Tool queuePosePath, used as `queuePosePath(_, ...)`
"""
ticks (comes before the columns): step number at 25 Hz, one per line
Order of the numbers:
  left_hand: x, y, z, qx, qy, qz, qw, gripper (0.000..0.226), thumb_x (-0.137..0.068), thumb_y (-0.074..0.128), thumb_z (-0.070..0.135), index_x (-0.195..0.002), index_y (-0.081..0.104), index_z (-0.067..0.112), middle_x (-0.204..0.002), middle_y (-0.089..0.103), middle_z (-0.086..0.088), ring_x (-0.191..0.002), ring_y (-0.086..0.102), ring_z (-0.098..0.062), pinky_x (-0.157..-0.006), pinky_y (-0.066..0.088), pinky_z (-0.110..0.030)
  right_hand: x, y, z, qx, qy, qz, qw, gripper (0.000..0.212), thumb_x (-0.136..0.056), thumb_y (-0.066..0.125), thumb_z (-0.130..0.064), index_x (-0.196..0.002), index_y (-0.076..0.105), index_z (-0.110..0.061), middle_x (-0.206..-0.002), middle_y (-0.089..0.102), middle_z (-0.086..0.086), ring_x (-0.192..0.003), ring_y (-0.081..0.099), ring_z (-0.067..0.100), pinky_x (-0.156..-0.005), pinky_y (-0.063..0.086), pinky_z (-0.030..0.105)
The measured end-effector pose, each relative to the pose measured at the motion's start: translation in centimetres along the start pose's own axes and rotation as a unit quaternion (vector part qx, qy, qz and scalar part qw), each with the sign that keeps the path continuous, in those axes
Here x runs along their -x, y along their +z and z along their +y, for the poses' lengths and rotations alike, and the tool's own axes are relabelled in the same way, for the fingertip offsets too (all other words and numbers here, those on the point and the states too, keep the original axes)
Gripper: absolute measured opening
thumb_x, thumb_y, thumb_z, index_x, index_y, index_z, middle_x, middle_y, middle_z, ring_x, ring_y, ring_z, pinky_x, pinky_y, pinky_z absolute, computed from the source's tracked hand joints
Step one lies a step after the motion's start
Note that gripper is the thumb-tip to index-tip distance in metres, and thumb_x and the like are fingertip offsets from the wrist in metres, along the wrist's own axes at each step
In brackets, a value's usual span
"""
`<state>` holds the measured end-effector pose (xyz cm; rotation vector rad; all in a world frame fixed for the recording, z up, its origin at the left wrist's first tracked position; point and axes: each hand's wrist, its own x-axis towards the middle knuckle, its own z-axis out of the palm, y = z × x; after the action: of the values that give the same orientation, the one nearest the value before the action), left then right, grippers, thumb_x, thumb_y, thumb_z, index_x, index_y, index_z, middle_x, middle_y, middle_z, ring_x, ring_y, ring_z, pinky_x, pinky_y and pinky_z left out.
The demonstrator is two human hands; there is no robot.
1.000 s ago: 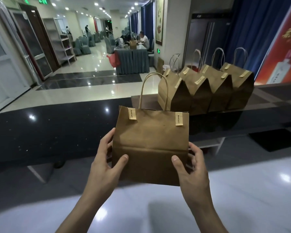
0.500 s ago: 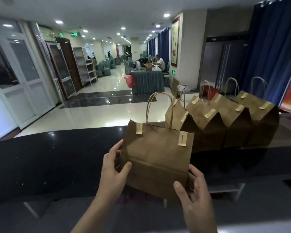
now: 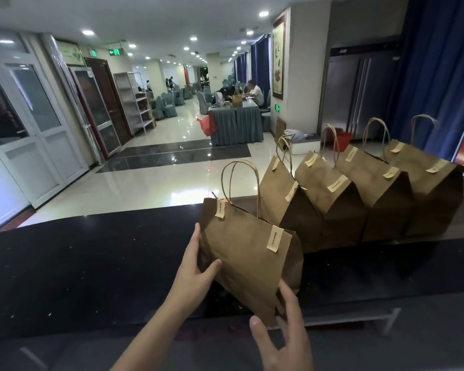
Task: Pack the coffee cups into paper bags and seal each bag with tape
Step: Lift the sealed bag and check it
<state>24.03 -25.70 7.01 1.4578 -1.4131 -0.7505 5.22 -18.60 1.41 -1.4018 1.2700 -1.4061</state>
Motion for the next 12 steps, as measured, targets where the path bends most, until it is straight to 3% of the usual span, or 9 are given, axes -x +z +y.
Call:
queuePosePath(2, 0.2, 0.5, 0.0, 0.006, 0.003, -0.015, 1.0, 0.084, -0.094, 0.067, 0.035, -0.155, 0.01, 0.052, -0.159, 0.014, 0.029, -0.148, 0.015, 0.005, -0.122, 0.025, -0.034, 0.2, 0.9, 0.1, 0.028, -0.005, -0.005, 1.0, 0.082, -0.068, 0.07, -0.055, -0.141, 0.033, -0.064, -0.152, 0.041, -0.023, -0.138, 0.047, 0.007, -0.105, 0.05, 0.036)
queuePosePath(3, 0.6, 0.8, 0.1, 0.015, 0.009, -0.02, 1.0, 0.083, -0.092, 0.067, 0.044, -0.154, 0.013, 0.053, -0.159, 0.016, 0.03, -0.147, 0.017, 0.006, -0.121, 0.027, -0.032, 0.1, 1.2, 0.0, 0.032, -0.008, -0.015, 0.999, 0.084, -0.068, 0.068, -0.057, -0.142, 0.028, -0.066, -0.154, 0.037, -0.026, -0.14, 0.043, 0.006, -0.106, 0.049, 0.035)
queuePosePath(6, 2.2, 1.6, 0.1, 0.045, 0.015, -0.045, 0.998, 0.086, -0.079, 0.071, 0.067, -0.15, 0.025, 0.053, -0.153, 0.031, 0.029, -0.139, 0.036, 0.005, -0.112, 0.042, -0.029, -0.2, 1.9, -0.6, 0.031, -0.015, -0.069, 0.997, 0.092, -0.068, 0.066, -0.055, -0.145, 0.017, -0.069, -0.158, 0.026, -0.033, -0.143, 0.034, -0.006, -0.104, 0.043, 0.015)
queuePosePath(10, 3.2, 1.9, 0.0, 0.038, 0.022, -0.052, 0.998, 0.085, -0.076, 0.078, 0.06, -0.147, 0.033, 0.052, -0.147, 0.042, 0.025, -0.133, 0.048, 0.001, -0.101, 0.05, -0.024, -1.2, 2.4, -1.9, 0.08, 0.021, -0.18, 0.98, 0.094, -0.084, 0.07, -0.041, -0.139, 0.001, -0.074, -0.153, 0.005, -0.046, -0.138, 0.019, -0.018, -0.109, 0.029, 0.011)
queuePosePath(12, 2.7, 1.6, -0.2, 0.044, 0.018, -0.032, 0.998, 0.068, -0.085, 0.073, 0.052, -0.143, 0.039, 0.052, -0.143, 0.049, 0.026, -0.13, 0.051, 0.0, -0.101, 0.052, -0.028, -1.8, 2.3, -1.9, 0.075, 0.024, -0.193, 0.978, 0.089, -0.09, 0.07, -0.033, -0.139, 0.007, -0.073, -0.149, 0.009, -0.049, -0.133, 0.017, -0.026, -0.102, 0.027, 0.002)
